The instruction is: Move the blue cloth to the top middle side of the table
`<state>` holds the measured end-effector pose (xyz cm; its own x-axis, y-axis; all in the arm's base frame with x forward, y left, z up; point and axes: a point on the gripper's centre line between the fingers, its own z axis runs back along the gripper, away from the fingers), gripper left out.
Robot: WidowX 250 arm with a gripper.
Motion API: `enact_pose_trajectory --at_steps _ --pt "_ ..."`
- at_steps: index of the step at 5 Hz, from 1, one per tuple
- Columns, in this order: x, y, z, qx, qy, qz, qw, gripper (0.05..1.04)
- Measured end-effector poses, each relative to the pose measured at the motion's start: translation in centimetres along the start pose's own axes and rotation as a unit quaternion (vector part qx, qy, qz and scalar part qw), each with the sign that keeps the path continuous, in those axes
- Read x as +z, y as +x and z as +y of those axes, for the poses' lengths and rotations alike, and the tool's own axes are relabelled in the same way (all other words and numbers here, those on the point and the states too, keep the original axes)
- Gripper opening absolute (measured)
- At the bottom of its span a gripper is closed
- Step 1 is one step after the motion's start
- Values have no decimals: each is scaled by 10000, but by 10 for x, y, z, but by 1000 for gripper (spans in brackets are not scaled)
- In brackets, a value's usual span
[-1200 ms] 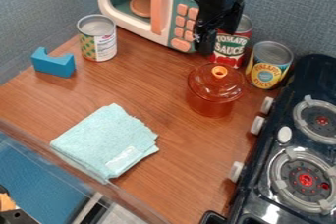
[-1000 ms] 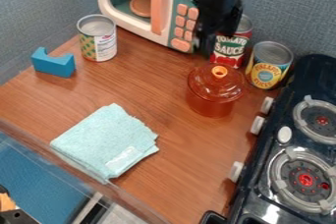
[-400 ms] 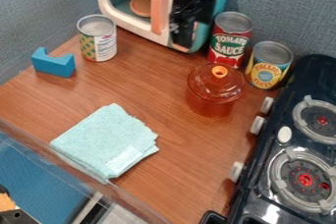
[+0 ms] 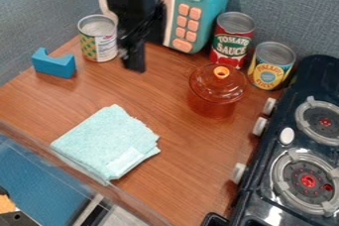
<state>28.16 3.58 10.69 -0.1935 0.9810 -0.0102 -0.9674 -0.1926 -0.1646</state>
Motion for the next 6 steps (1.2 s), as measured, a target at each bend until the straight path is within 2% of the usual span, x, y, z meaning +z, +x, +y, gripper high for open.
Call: enact_pose_trajectory --at_steps 1,2,4,5,6 --pt "-4 19 20 136 5 -62 9999 1000" --pt "-12 29 45 217 142 -48 9997 1000" --pt "-29 30 77 -29 227 -37 9997 1000" --pt "-38 28 79 -34 169 -104 9998 1000" --pt "-54 25 76 -74 376 -260 9989 1000"
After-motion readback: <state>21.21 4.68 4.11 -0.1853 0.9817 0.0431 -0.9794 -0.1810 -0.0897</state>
